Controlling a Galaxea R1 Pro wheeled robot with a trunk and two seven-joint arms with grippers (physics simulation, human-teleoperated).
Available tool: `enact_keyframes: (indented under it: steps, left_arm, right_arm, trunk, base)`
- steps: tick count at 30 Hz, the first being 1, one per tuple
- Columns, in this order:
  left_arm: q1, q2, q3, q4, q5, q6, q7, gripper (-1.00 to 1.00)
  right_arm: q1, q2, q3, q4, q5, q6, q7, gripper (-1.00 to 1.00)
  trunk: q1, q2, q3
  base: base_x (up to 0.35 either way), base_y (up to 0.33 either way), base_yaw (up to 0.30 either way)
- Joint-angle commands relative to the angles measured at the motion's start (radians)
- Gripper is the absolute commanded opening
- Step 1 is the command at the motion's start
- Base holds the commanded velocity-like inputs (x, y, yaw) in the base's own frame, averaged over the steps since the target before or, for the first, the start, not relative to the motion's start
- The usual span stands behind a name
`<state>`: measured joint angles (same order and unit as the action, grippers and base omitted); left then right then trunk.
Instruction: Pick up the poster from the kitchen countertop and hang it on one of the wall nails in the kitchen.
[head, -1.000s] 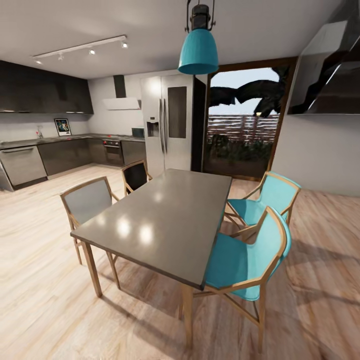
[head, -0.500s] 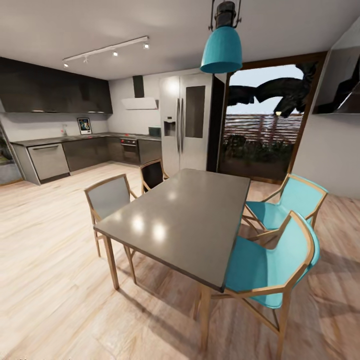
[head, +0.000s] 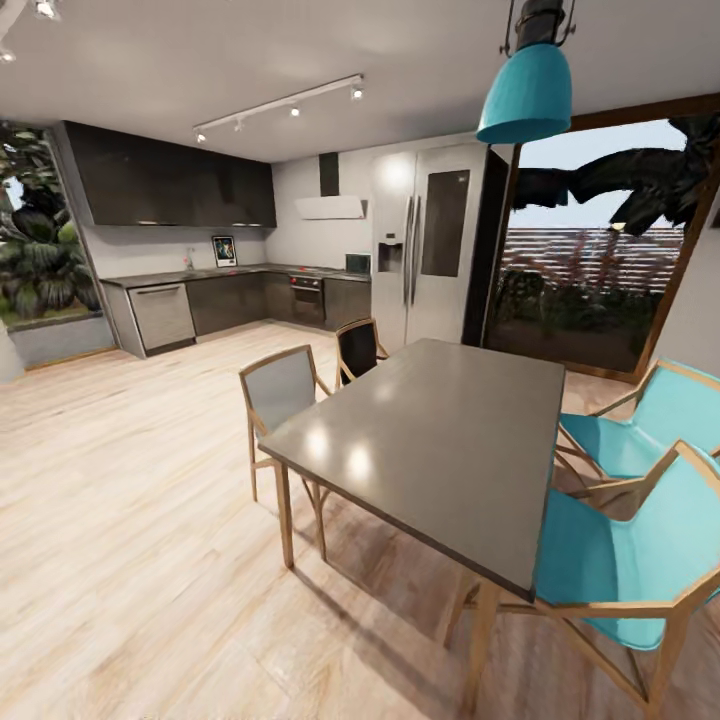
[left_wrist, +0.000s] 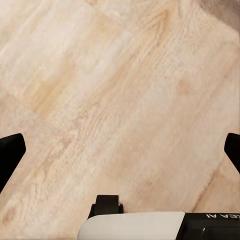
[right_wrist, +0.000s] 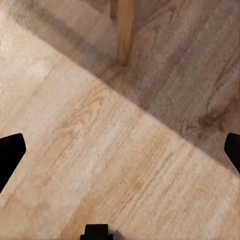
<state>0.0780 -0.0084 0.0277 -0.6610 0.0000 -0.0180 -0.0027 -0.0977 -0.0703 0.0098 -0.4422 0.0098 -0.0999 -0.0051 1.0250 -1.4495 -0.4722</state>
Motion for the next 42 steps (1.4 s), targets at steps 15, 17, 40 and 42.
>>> enact_keyframes:
  steps: [15,17,40,42]
  left_arm:
    - [0.000,-0.001,0.001,0.000,0.000,-0.002,0.000,1.00]
    - [0.000,-0.001,0.001,0.000,0.000,-0.002,0.000,1.00]
    - [0.000,-0.001,0.001,0.000,0.000,-0.002,0.000,1.00]
    - [0.000,-0.001,0.002,0.000,0.000,-0.002,0.000,1.00]
  right_arm:
    - [0.000,0.001,0.001,0.000,0.001,-0.004,-0.002,1.00]
    - [0.000,0.001,0.001,0.000,0.001,-0.004,-0.002,1.00]
    - [0.000,0.002,0.001,0.000,0.002,-0.004,-0.003,1.00]
    - [0.000,0.003,0.001,0.000,0.002,-0.004,-0.003,1.00]
  trunk:
    - [0.000,0.000,-0.001]
    - [0.000,0.000,-0.001]
    - [0.000,0.000,-0.001]
    - [0.000,0.000,-0.001]
  base:
    - [0.176,0.257,0.284]
    - [0.249,0.239,0.285]
    - [0.271,0.239,0.285]
    - [0.276,0.238,0.285]
